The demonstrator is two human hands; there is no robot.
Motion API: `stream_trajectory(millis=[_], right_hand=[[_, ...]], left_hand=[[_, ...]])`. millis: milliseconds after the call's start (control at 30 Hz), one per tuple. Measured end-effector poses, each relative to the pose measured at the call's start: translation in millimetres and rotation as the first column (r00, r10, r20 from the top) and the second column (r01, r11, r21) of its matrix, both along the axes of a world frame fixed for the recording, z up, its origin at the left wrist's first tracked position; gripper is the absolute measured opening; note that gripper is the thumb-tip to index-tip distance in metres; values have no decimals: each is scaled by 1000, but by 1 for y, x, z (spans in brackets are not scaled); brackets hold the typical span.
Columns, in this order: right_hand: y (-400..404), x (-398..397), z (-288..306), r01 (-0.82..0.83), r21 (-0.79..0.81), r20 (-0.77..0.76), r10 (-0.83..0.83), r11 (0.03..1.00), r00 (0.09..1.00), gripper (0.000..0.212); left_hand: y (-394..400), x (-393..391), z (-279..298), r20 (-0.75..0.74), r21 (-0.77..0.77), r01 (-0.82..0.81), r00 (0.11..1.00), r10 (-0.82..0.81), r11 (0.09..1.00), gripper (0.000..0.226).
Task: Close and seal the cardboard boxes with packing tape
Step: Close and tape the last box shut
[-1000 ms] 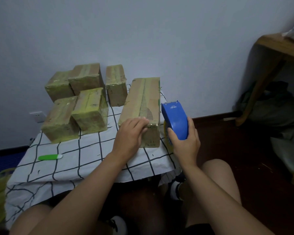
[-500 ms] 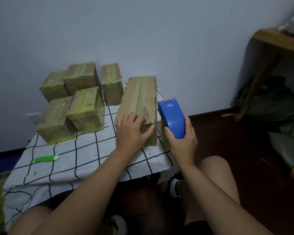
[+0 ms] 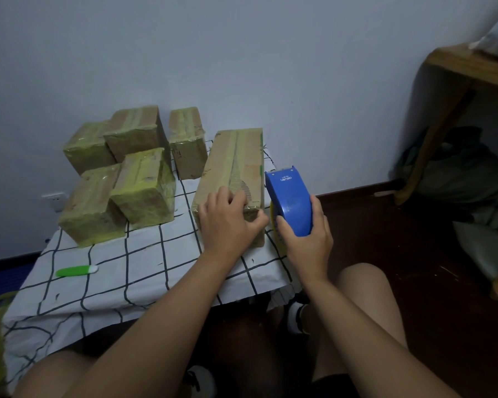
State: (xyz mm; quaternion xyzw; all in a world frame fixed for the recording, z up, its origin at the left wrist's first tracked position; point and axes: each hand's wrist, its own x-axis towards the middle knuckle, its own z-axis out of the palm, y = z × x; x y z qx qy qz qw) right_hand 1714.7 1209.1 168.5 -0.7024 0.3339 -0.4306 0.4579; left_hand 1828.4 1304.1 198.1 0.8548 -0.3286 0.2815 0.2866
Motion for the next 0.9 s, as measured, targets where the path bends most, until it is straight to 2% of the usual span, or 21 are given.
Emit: stream_trajectory(millis=[300,433,600,667,800,900], right_hand=[[0,-1,2,8,7,-12,-8,1000,1000,80],[2,-2,2,2,-9,-8,-2,1000,1000,79],[1,-2,1,-6,3,-10,6,1000,1000,79],[1,-3,1,-7,-2,-11,7,1000,1000,79],[0,-1,1,-9,9,-24,9,1000,1000,79],[0,0,2,-6,6,-33,6,1000,999,78]], left_hand=[[-12,-3,-4,62,36,-59,996,57,998,28],[0,5,-8,90,37,-10,996,7,999,33],[-9,-7,-3,111,61,-31,994,24,998,23],[-5,-6,-4,117,76,8,993,-17,997,27],[22,12,-4,75,73,211,973,-217,975,30],[21,17,6,74,117,222,970,-231,968,23]])
